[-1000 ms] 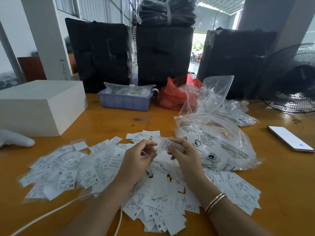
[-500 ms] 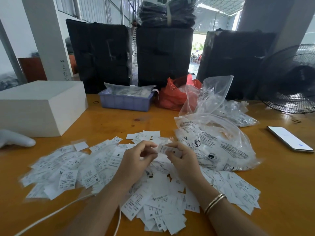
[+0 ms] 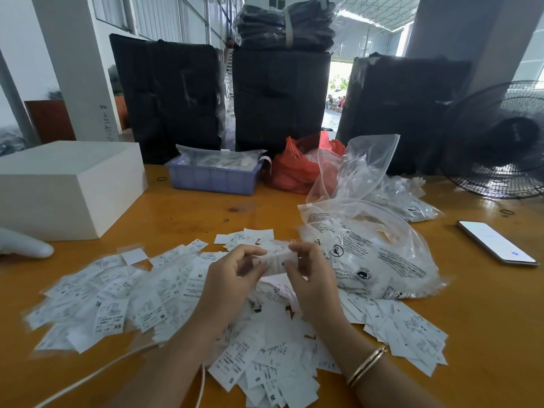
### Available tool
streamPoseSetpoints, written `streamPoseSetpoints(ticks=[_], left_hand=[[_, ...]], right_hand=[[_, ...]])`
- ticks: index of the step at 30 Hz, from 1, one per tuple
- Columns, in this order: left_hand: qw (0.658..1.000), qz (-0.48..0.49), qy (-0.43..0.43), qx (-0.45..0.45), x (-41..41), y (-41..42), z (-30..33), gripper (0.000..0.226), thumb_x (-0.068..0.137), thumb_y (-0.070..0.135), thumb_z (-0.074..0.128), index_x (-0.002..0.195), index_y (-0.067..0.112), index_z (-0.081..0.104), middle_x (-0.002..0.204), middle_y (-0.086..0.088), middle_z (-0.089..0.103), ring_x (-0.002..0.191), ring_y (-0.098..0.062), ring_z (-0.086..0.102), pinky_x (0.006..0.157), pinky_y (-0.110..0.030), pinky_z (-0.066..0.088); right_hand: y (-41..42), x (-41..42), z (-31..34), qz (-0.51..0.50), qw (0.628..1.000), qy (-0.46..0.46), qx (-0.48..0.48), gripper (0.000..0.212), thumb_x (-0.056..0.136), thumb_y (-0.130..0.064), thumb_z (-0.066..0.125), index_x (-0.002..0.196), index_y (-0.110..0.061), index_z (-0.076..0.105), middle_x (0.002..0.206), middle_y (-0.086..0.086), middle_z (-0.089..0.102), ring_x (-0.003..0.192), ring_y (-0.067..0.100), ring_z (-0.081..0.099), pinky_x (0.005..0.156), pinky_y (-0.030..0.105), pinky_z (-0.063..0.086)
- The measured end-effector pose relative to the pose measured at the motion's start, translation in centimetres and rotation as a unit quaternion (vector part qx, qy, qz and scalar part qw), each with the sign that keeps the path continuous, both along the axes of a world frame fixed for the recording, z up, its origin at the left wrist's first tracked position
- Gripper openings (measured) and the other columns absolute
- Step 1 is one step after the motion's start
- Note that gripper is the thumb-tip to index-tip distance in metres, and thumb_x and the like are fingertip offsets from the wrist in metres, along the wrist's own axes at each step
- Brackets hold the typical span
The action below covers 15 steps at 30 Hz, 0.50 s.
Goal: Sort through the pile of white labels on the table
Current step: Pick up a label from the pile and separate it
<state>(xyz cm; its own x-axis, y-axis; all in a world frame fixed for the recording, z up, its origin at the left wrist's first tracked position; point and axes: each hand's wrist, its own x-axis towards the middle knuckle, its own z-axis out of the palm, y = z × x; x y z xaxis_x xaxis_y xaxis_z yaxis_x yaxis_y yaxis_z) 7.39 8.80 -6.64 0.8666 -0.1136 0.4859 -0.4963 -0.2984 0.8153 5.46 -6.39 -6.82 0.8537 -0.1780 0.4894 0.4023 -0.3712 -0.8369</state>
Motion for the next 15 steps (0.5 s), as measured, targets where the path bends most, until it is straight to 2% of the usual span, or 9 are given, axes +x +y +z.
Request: streamPoseSetpoints(ticks=[2, 4, 7, 9, 12, 15], left_hand=[[1.000, 0.000, 0.003, 0.000, -0.07, 0.00, 0.04, 0.025, 0.084, 0.018, 0.070, 0.092, 0.040, 0.061, 0.087, 0.030, 0.067, 0.085, 0.009, 0.064, 0.067, -0.007, 0.049], [1.000, -0.005, 0.009, 0.003, -0.21, -0.05, 0.18, 0.021, 0.083, 0.024, 0.069, 0.092, 0.040, 0.061, 0.085, 0.030, 0.067, 0.083, 0.009, 0.064, 0.065, -0.006, 0.048], [1.000, -0.016, 0.015, -0.005, -0.51, -0.18, 0.43, 0.019, 0.078, 0.038, 0.066, 0.096, 0.040, 0.060, 0.081, 0.021, 0.070, 0.081, 0.008, 0.065, 0.063, -0.005, 0.047], [1.000, 0.003, 0.017, -0.013, -0.43, -0.07, 0.48, 0.023, 0.077, 0.041, 0.064, 0.099, 0.037, 0.061, 0.083, 0.019, 0.070, 0.083, 0.008, 0.065, 0.065, -0.006, 0.048], [0.999, 0.039, 0.018, -0.016, -0.19, 0.22, 0.28, 0.021, 0.083, 0.033, 0.067, 0.103, 0.032, 0.063, 0.086, 0.016, 0.070, 0.085, 0.005, 0.065, 0.070, -0.012, 0.052], [1.000, 0.017, 0.021, -0.009, -0.33, 0.12, 0.20, 0.020, 0.084, 0.025, 0.068, 0.104, 0.029, 0.063, 0.088, 0.015, 0.070, 0.086, 0.007, 0.064, 0.067, -0.008, 0.050]], right_hand=[[-0.05, 0.01, -0.05, 0.002, 1.000, 0.003, 0.004, 0.034, 0.089, -0.007, 0.062, 0.091, -0.040, 0.056, 0.080, -0.012, 0.063, 0.071, -0.005, 0.058, 0.064, 0.011, 0.045], [0.07, -0.09, 0.00, 0.009, 1.000, 0.001, -0.003, 0.035, 0.089, -0.006, 0.061, 0.090, -0.040, 0.061, 0.075, -0.019, 0.065, 0.069, -0.007, 0.059, 0.062, 0.009, 0.044], [0.58, -0.32, 0.05, 0.047, 0.997, 0.005, -0.059, 0.031, 0.094, -0.007, 0.055, 0.109, -0.033, 0.065, 0.090, -0.029, 0.064, 0.084, -0.010, 0.061, 0.071, 0.007, 0.045], [0.70, -0.39, 0.00, 0.056, 0.997, 0.006, -0.045, 0.033, 0.094, -0.006, 0.052, 0.117, -0.029, 0.058, 0.101, -0.026, 0.063, 0.093, -0.011, 0.060, 0.076, 0.007, 0.046], [0.44, -0.38, 0.13, 0.029, 1.000, 0.002, -0.001, 0.028, 0.093, -0.003, 0.052, 0.101, -0.029, 0.058, 0.099, -0.016, 0.066, 0.092, -0.005, 0.063, 0.078, 0.011, 0.048], [0.25, -0.32, 0.13, 0.029, 0.998, -0.008, -0.058, 0.028, 0.090, 0.004, 0.052, 0.091, -0.018, 0.070, 0.094, -0.014, 0.065, 0.092, -0.004, 0.059, 0.076, 0.011, 0.045]])
